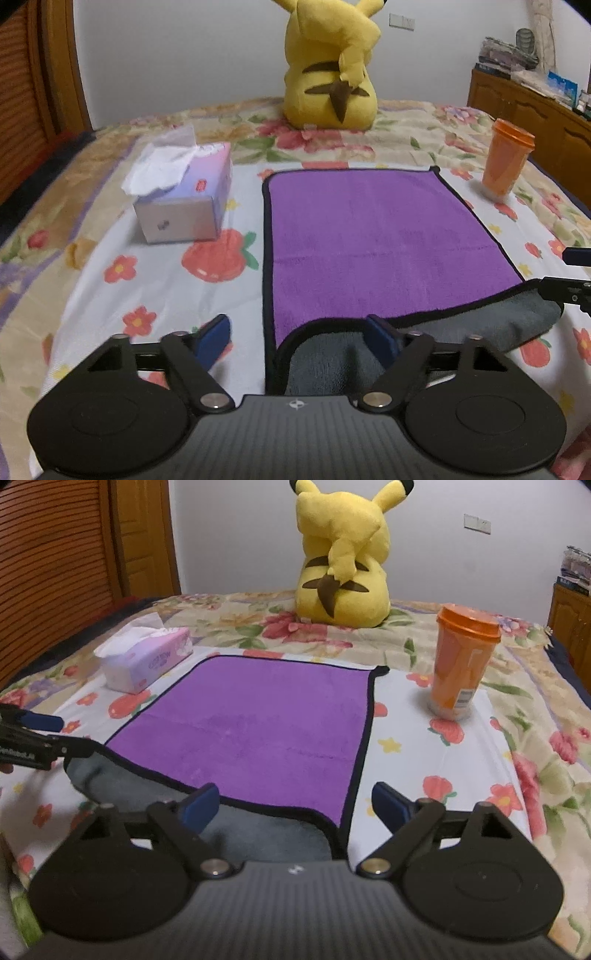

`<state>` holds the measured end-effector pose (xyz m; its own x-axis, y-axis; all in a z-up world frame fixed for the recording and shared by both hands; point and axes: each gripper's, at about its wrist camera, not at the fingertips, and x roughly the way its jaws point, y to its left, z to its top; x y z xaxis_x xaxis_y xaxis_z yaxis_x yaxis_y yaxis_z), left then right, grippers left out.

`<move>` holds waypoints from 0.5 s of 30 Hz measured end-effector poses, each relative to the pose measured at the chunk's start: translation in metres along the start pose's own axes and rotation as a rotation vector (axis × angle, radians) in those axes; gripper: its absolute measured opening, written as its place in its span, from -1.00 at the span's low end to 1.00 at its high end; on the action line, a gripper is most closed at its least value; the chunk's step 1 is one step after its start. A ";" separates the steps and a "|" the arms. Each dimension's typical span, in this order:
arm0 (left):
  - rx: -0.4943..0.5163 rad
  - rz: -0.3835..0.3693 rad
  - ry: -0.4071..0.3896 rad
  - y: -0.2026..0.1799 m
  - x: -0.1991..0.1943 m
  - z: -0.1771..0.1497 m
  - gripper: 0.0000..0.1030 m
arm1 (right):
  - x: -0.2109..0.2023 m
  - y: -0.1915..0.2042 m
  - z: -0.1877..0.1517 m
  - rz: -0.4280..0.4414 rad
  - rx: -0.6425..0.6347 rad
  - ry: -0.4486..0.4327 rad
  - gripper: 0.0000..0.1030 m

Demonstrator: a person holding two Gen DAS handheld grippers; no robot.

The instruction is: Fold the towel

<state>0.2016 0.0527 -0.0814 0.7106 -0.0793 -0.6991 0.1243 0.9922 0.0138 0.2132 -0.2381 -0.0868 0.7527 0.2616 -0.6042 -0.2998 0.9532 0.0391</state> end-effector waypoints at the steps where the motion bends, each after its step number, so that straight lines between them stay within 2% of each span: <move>1: -0.007 -0.004 0.010 0.002 0.002 0.000 0.47 | 0.001 0.000 0.000 0.006 -0.001 0.005 0.71; 4: -0.009 -0.012 0.036 0.003 0.007 -0.001 0.28 | 0.005 -0.002 0.000 0.022 0.006 0.029 0.64; 8: -0.007 -0.009 0.064 0.004 0.013 -0.004 0.15 | 0.012 -0.006 -0.001 0.025 0.022 0.066 0.55; 15: 0.000 -0.009 0.095 0.004 0.018 -0.007 0.09 | 0.021 -0.015 -0.006 0.039 0.080 0.134 0.46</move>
<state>0.2104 0.0561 -0.0991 0.6403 -0.0789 -0.7641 0.1308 0.9914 0.0072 0.2307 -0.2481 -0.1048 0.6545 0.2810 -0.7019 -0.2754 0.9532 0.1249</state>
